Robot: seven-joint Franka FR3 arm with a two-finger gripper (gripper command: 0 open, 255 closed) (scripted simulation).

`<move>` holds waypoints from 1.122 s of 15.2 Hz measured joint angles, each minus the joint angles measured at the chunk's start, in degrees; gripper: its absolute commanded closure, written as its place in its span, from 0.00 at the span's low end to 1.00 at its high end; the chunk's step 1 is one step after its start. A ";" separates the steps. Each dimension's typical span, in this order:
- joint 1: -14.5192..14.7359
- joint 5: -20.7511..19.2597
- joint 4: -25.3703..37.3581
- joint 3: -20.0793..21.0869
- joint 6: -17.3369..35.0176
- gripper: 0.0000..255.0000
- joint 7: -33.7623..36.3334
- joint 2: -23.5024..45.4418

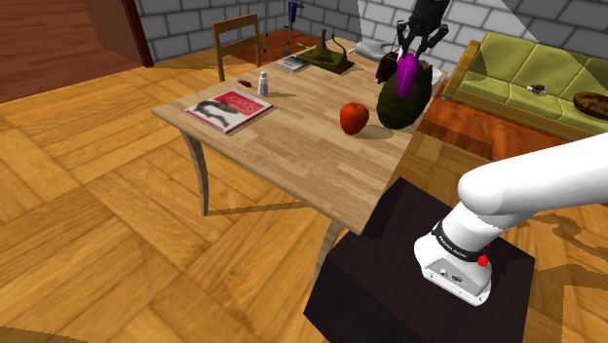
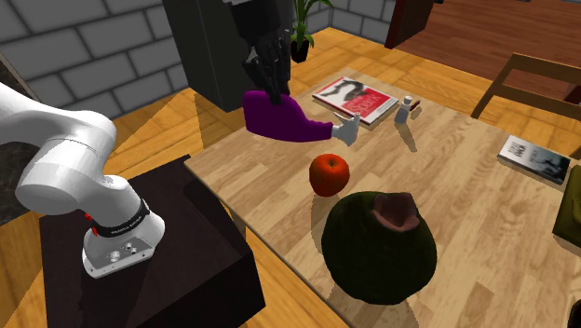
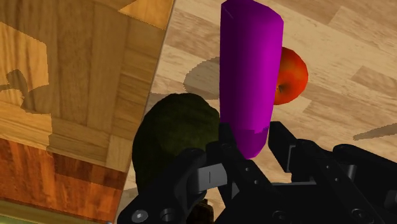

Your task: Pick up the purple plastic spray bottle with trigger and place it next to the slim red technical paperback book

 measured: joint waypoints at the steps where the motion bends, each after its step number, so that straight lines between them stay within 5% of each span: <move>1: 0.00 0.04 0.77 0.03 -0.65 1.00 -0.09 0.12; 7: -0.07 0.14 5.52 0.33 -4.07 1.00 -0.47 1.44; 17: 0.88 -2.34 11.23 7.74 2.98 1.00 10.53 16.59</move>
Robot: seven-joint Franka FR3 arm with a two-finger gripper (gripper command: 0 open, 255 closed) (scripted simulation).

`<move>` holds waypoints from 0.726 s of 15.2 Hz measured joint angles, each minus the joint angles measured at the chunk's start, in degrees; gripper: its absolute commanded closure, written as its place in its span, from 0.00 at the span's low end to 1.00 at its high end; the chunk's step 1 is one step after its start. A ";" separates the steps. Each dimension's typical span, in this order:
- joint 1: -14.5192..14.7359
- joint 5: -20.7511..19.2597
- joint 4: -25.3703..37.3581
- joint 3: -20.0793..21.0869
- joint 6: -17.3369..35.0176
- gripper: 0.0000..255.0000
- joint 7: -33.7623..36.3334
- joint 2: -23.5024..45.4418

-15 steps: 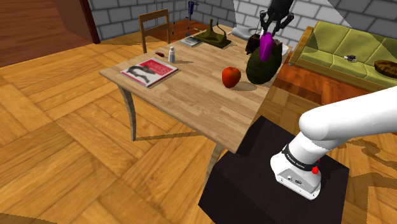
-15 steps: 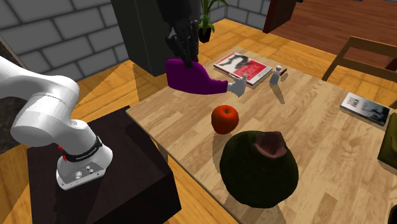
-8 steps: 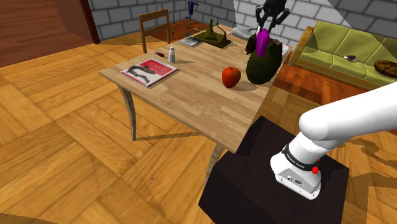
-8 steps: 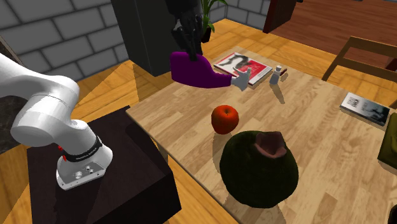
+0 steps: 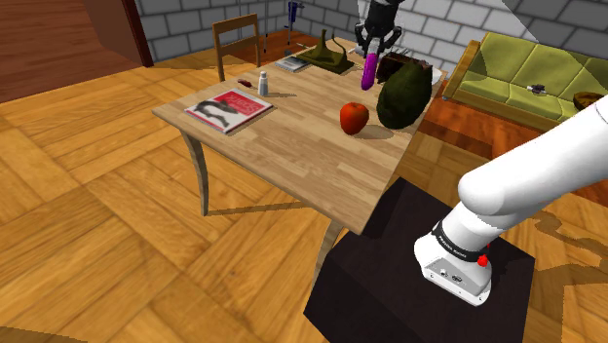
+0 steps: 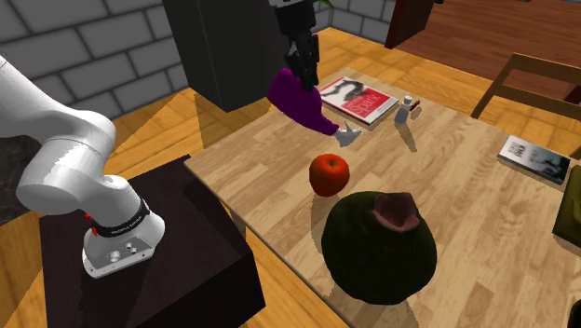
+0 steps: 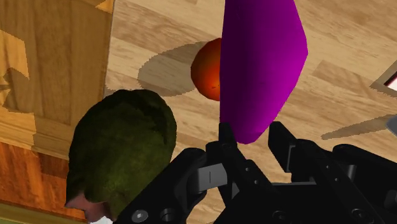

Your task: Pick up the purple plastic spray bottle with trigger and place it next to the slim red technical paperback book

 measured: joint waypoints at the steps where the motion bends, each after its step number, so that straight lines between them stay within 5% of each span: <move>1: 0.09 -0.44 0.85 0.54 0.32 1.00 0.92 1.44; 11: 3.46 -8.79 15.44 5.62 2.02 1.00 12.82 22.00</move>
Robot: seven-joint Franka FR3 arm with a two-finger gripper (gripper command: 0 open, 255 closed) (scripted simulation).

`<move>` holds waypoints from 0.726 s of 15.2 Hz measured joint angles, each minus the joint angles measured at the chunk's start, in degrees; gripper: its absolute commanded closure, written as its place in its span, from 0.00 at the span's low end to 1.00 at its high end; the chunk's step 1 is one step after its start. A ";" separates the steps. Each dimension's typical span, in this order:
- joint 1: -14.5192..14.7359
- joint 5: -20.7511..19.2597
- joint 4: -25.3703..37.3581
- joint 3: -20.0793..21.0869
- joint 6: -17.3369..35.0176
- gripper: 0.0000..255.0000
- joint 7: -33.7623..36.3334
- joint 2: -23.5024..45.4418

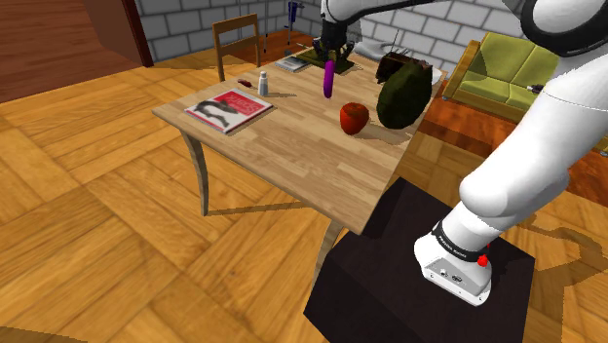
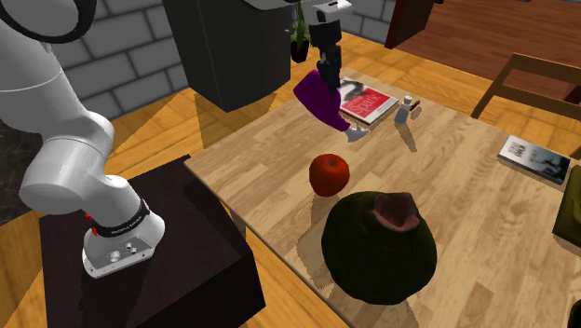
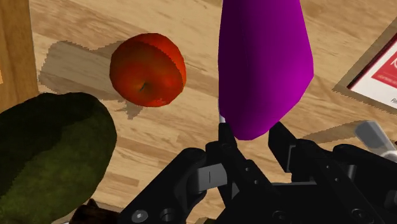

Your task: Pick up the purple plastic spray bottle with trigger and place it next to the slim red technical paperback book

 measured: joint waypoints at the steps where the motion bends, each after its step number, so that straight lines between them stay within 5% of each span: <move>1: 0.78 -1.15 2.90 0.23 -0.58 1.00 1.08 2.84; 11: 9.76 -8.88 27.03 -0.61 -4.80 1.00 7.17 26.07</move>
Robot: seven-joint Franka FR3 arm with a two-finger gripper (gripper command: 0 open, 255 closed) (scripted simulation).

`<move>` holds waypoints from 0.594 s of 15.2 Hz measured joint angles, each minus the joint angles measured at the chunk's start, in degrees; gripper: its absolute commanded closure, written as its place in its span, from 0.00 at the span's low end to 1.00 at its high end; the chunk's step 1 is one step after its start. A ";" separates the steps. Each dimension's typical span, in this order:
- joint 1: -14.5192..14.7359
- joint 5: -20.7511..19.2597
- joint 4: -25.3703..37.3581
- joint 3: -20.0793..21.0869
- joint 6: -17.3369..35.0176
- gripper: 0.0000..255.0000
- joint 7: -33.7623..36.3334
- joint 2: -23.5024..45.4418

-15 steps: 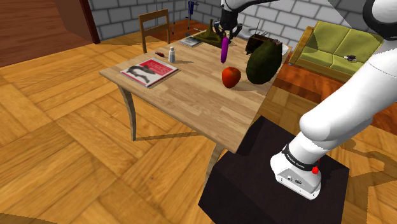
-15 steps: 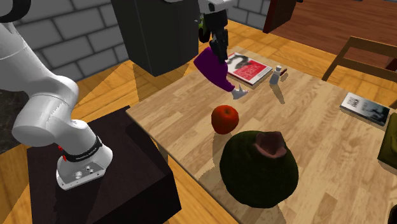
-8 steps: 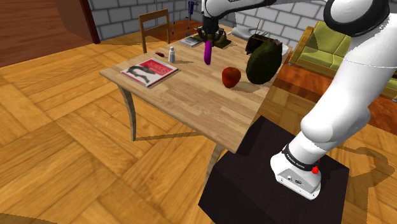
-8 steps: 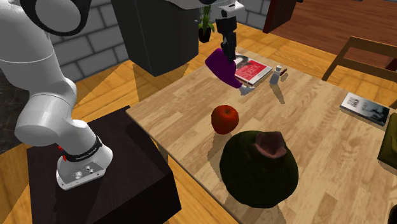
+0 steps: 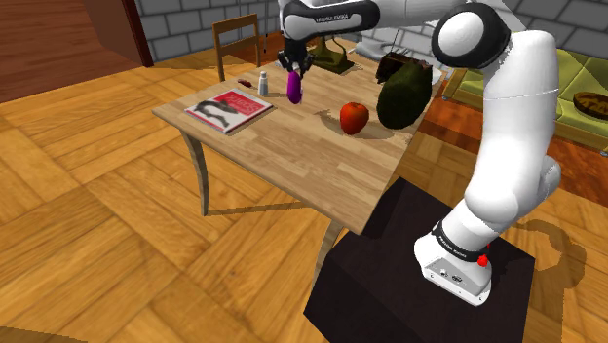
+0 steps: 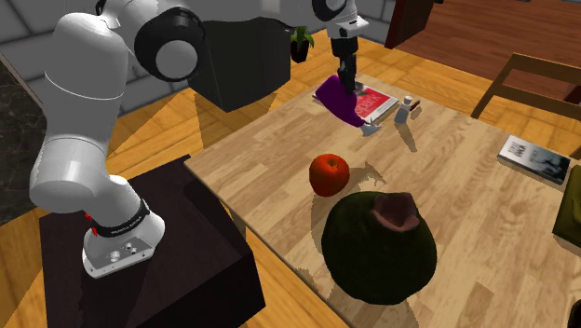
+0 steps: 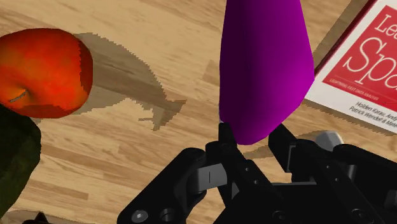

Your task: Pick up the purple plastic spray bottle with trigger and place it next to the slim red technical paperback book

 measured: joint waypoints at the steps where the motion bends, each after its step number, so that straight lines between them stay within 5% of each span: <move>1: 1.34 -0.61 4.02 -0.33 -1.02 1.00 0.13 3.14; 4: 4.22 -1.63 13.29 -1.16 -3.28 1.00 -0.13 10.16; 9: 4.92 -2.32 14.48 -1.58 -1.43 1.00 0.70 13.00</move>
